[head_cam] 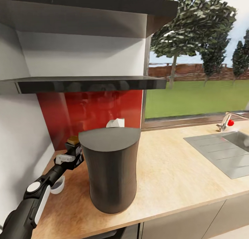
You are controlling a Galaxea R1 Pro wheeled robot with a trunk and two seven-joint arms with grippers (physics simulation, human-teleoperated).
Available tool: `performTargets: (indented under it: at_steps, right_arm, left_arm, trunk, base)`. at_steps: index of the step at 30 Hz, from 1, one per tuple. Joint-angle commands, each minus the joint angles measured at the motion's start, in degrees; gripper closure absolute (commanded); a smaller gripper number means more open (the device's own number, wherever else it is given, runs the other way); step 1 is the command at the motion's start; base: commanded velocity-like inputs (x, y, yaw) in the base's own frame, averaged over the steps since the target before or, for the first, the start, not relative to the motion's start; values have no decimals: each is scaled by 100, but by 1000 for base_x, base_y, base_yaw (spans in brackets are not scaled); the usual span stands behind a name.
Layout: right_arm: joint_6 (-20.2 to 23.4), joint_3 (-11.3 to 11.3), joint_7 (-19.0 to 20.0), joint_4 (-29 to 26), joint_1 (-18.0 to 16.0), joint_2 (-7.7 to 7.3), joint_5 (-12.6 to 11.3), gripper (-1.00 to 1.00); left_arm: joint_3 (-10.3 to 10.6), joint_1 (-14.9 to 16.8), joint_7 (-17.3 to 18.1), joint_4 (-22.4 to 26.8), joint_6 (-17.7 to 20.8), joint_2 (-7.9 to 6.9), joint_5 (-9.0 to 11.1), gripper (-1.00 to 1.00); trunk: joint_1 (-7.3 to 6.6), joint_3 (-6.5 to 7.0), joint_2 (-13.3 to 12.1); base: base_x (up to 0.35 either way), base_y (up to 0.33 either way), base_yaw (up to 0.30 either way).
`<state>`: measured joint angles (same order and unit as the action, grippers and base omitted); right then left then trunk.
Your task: Set up a coffee station on the kitchen countertop: keep the coffee maker on the countertop, move the bottle of coffee from the kitchen shelf to the counter next to the coffee maker, place a paper coffee filter on top of the coffee maker, put the saucer next to the coffee maker with the coffee cup on the saucer, and place the electric kettle next to the coffee maker.
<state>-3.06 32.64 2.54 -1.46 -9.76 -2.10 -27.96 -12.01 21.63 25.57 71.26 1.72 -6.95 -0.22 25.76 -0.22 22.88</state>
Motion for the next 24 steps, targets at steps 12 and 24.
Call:
performTargets:
  at_steps: [12,24]
  right_arm:
    - [-19,40,18,6,0,-1,-61,-100]
    - [-19,40,18,6,6,-1,-61,-100]
  left_arm:
    - [-26,-1,19,-698,-152,8,20,100]
    - [-30,-1,18,-1264,-558,18,41,100]
  trunk:
    - [2,-2,4]
    - [2,-2,4]
  base:
    - [51,0,0]
    - [0,0,0]
